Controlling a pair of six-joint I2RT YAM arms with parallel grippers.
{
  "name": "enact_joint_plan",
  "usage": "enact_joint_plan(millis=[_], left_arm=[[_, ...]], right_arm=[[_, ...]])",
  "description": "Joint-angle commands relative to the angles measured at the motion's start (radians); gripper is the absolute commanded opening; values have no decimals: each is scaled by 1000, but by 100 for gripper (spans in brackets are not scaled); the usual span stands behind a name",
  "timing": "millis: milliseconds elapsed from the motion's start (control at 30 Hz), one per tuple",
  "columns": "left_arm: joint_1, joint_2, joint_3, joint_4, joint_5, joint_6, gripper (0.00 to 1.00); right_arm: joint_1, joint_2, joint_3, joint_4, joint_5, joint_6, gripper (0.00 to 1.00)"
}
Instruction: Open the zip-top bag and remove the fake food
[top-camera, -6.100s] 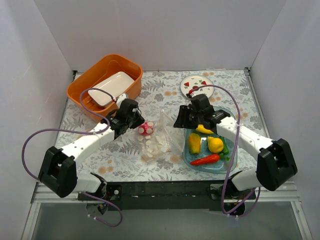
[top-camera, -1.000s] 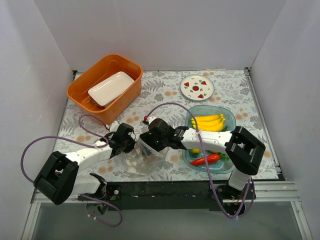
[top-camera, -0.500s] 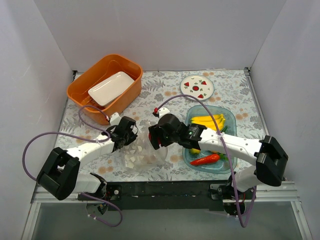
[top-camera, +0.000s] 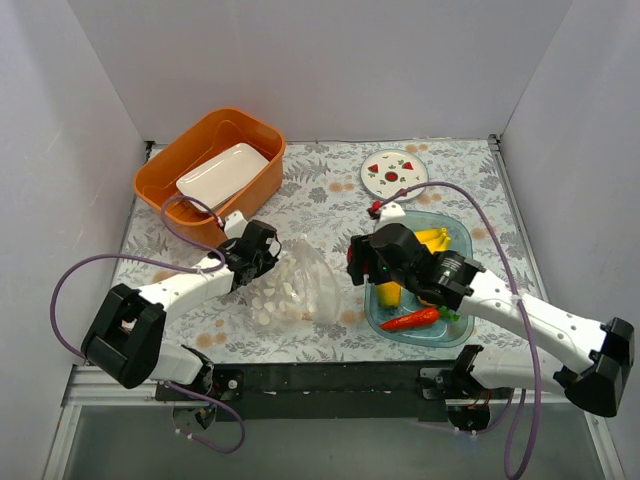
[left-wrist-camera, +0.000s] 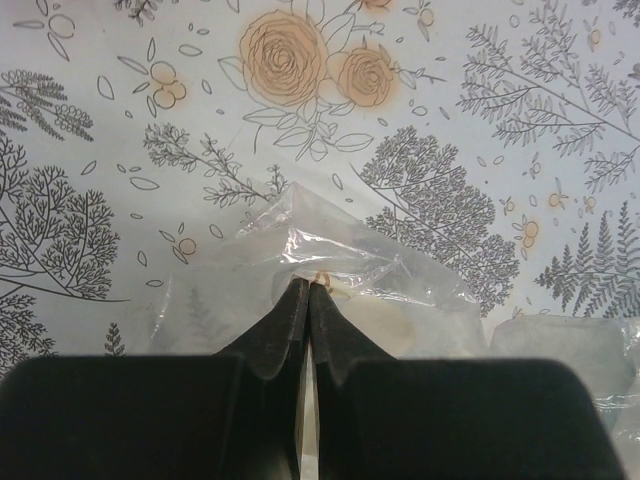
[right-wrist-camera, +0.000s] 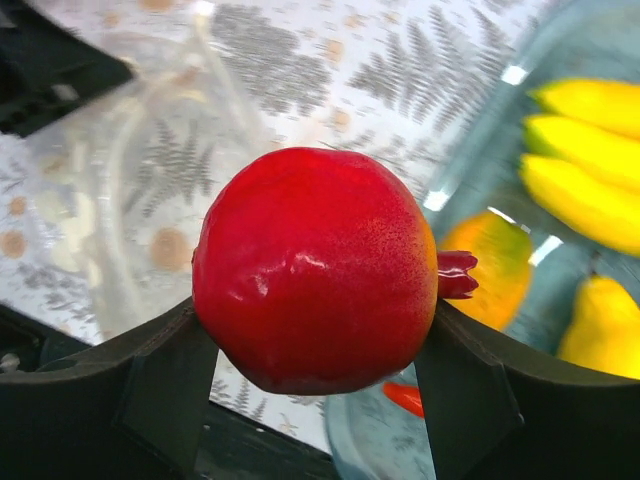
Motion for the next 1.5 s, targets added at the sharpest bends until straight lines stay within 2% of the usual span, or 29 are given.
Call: enact_joint_plan(millis=[0, 100, 200, 300, 333, 400, 433, 567, 600, 700, 900, 1000, 1033, 1133, 1200, 1333, 1467], left_arm=[[13, -8, 73, -12, -41, 44, 0], [13, -1, 102, -18, -31, 60, 0], [13, -4, 123, -24, -5, 80, 0], [13, -8, 136, -26, 15, 96, 0], [13, -9, 145, -27, 20, 99, 0], [13, -11, 153, -32, 28, 100, 0], [13, -12, 160, -30, 32, 105, 0], [13, -35, 167, -33, 60, 110, 9], [13, -40, 167, -35, 63, 110, 15], [13, -67, 165, -42, 67, 117, 24], [13, -127, 180, -67, 119, 151, 44], [13, -161, 188, -81, 146, 168, 60], [13, -170, 191, -88, 165, 174, 69], [13, -211, 200, -111, 193, 195, 80], [13, -228, 205, -124, 218, 215, 96], [13, -254, 223, -145, 291, 261, 98], [13, -300, 220, -168, 322, 286, 98]], right_arm=[[-93, -131, -108, -132, 59, 91, 24], [-174, -215, -217, -146, 30, 145, 24], [-197, -258, -289, -167, 29, 182, 26], [-200, -272, -336, -167, 13, 215, 33], [-200, -271, -346, -167, 13, 228, 44], [-202, -272, -359, -172, 19, 235, 55], [-203, -274, -362, -175, 21, 235, 66], [-205, -312, -355, -169, 21, 225, 83], [-206, -317, -352, -161, 16, 217, 87], [-206, -312, -324, -172, 13, 206, 98], [-206, -332, -295, -164, -11, 187, 98], [-206, -326, -241, -109, -43, 154, 98], [-206, -299, -205, -92, -68, 128, 98], [-206, -228, -154, -12, -126, 70, 98], [-206, -200, -113, 65, -151, 47, 98], [-208, -159, -77, 178, -200, 5, 98], [-220, -139, -63, 219, -194, -19, 98]])
